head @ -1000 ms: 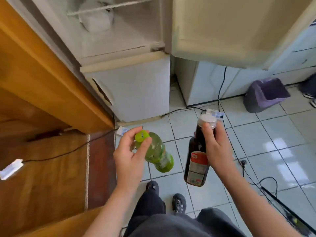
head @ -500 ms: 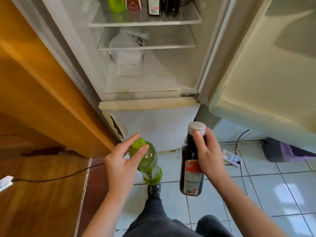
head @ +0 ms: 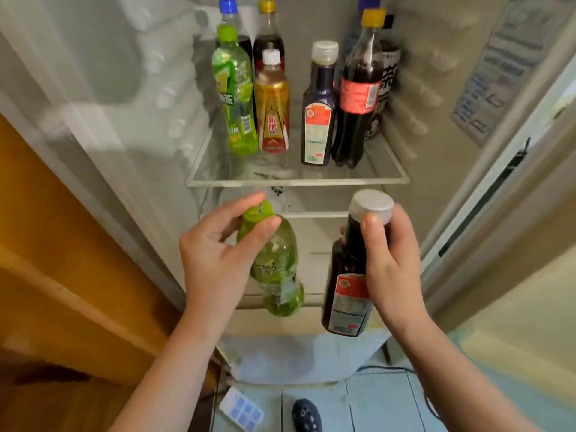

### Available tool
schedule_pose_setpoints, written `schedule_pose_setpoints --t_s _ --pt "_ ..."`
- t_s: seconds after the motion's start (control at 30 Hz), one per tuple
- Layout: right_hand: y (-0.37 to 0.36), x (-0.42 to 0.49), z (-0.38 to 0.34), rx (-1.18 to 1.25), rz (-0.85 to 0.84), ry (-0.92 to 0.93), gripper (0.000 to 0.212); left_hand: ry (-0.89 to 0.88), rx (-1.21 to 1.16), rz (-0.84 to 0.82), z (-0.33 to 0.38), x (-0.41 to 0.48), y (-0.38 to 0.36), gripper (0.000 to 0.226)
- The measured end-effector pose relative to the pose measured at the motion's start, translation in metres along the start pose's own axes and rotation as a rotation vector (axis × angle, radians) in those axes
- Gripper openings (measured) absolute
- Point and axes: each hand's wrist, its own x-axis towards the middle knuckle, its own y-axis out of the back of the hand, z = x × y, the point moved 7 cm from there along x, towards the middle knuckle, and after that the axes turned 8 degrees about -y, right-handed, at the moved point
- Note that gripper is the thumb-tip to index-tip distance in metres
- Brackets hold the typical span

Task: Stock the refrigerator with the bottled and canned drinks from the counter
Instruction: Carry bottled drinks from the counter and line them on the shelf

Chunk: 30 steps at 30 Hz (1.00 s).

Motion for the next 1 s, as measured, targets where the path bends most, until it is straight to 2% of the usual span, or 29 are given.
schedule_pose_setpoints --t_s 0.1,0.3,0.53,0.6,0.8,0.9,1.0 --pt "-0.016 0.045 -0.020 0.030 0.002 0.112 0.020 -0.089 -0.017 0.067 0.006 0.050 0.000 0.026" --pt "-0.060 0.122 -0.048 0.182 -0.044 0.210 0.032 -0.186 0.031 0.264 0.006 0.127 -0.001 0.022" --pt "-0.115 0.177 -0.052 0.238 -0.061 0.228 0.006 -0.266 0.077 0.337 -0.015 0.183 -0.008 0.018" --pt "-0.127 0.191 -0.050 0.227 -0.050 0.231 0.004 -0.253 0.089 0.338 -0.022 0.197 -0.007 0.018" --pt "-0.151 0.218 -0.034 0.149 0.025 0.209 0.020 -0.193 0.210 0.323 -0.055 0.225 -0.003 0.020" --pt "-0.158 0.222 -0.024 0.120 0.052 0.177 0.037 -0.175 0.233 0.333 -0.064 0.232 0.000 0.018" --pt "-0.163 0.222 -0.023 0.078 0.064 0.179 0.039 -0.187 0.298 0.291 -0.070 0.232 -0.001 0.022"
